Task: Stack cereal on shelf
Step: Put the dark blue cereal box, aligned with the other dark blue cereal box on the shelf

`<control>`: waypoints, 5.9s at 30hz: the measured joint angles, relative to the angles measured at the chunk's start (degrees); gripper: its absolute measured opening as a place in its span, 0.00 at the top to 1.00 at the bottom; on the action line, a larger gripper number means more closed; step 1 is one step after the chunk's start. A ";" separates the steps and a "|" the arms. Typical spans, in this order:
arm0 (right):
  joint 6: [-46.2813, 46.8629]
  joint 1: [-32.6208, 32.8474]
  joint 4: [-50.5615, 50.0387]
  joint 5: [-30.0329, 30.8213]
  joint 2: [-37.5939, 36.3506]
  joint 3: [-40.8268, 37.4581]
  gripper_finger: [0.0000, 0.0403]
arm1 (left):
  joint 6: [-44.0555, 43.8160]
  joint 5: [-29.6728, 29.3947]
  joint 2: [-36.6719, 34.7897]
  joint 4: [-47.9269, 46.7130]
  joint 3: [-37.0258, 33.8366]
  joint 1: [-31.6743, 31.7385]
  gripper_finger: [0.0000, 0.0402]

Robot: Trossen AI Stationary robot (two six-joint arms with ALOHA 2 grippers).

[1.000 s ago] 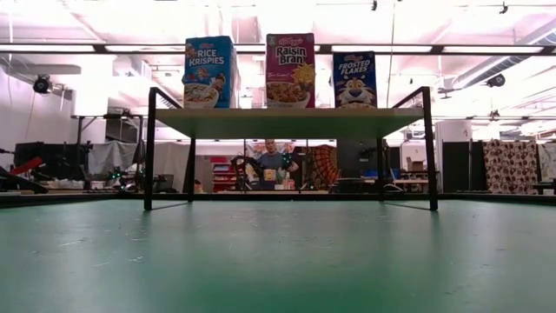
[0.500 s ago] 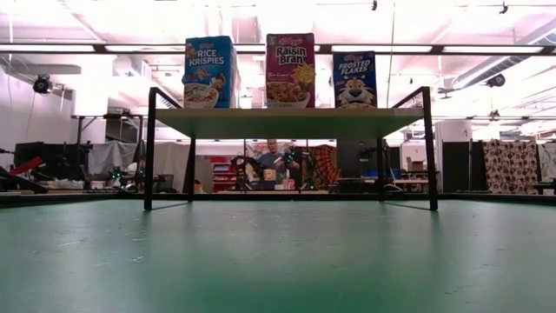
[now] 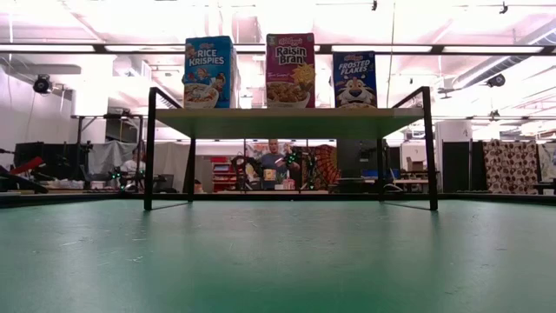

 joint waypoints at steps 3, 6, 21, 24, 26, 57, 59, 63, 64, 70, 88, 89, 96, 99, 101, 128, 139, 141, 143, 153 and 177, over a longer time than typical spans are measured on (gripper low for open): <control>0.00 -0.02 0.02 0.00 0.00 0.00 0.98 | 0.01 0.11 -0.02 -0.88 0.02 -0.05 0.79; 0.61 -0.02 0.02 -0.01 0.02 0.00 0.98 | 0.01 0.37 -0.02 -2.24 0.00 -0.05 0.69; 2.51 -0.02 -1.38 0.00 0.02 -0.09 0.98 | -0.83 2.97 -0.68 0.55 -9.05 -0.36 0.43; 2.87 -0.02 -1.38 0.00 0.01 -0.09 0.98 | -1.39 2.99 -0.85 2.15 -10.53 -0.56 0.44; 2.87 -0.02 -1.40 0.00 0.00 -0.09 0.98 | -1.72 2.99 -0.90 2.64 -11.55 -0.68 0.45; 4.42 -0.02 -2.58 0.02 0.02 -0.13 0.98 | -12.20 2.83 -0.72 4.99 -12.19 -4.56 0.33; 4.37 -0.02 -2.58 0.02 0.02 -0.13 0.98 | -13.45 2.73 -0.72 7.68 -13.57 -5.50 0.34; 4.40 -0.02 -2.58 0.02 0.02 -0.13 0.98 | -14.94 2.69 -0.72 10.35 -15.66 -6.09 0.40; 4.40 -0.02 -2.58 0.02 0.02 -0.13 0.98 | -14.80 2.65 -0.72 10.71 -15.78 -6.09 0.42; 5.13 -0.02 -2.58 0.09 0.02 -0.13 0.98 | -12.24 3.37 -0.72 11.14 -15.08 -6.09 0.55; 5.90 6.54 -1.76 2.98 -8.10 -7.38 0.98 | 43.14 -36.31 -0.74 23.30 6.54 2.04 0.65; 5.18 6.82 -0.67 2.90 -8.52 -8.19 0.98 | 48.15 -37.73 -0.74 25.44 7.69 3.06 0.65; 3.83 7.37 5.76 -3.63 -13.03 -13.19 0.98 | 77.90 -39.56 -0.76 41.37 10.91 10.56 0.65; 5.66 7.37 5.93 -6.15 -14.58 -14.82 0.98 | 85.86 -39.55 -0.76 44.95 11.25 13.21 0.65; 6.70 7.37 7.14 -7.60 -15.27 -16.01 0.98 | 89.65 -39.50 -0.78 46.69 11.26 14.93 0.65; 0.02 17.99 15.97 -11.52 -19.50 -21.03 0.98 | 108.59 -27.03 2.31 69.68 11.17 32.14 0.65; -1.90 17.99 16.12 -13.12 -28.25 -25.07 0.98 | 110.37 -26.96 3.44 72.39 11.38 34.48 0.65; -2.83 17.99 16.65 -13.59 -29.98 -26.20 0.98 | 110.51 -26.64 4.04 75.07 11.39 34.66 0.65; -4.08 17.99 19.00 -13.66 -31.78 -27.94 0.98 | 111.13 -25.31 4.70 77.33 11.41 34.78 0.65; -6.09 17.99 22.99 -13.53 -42.06 -33.87 0.98 | 112.00 -20.40 9.39 79.70 13.43 37.13 0.65; -4.17 17.97 22.77 -13.45 -47.06 -35.76 0.98 | 118.63 -21.49 29.90 37.36 48.91 40.83 0.65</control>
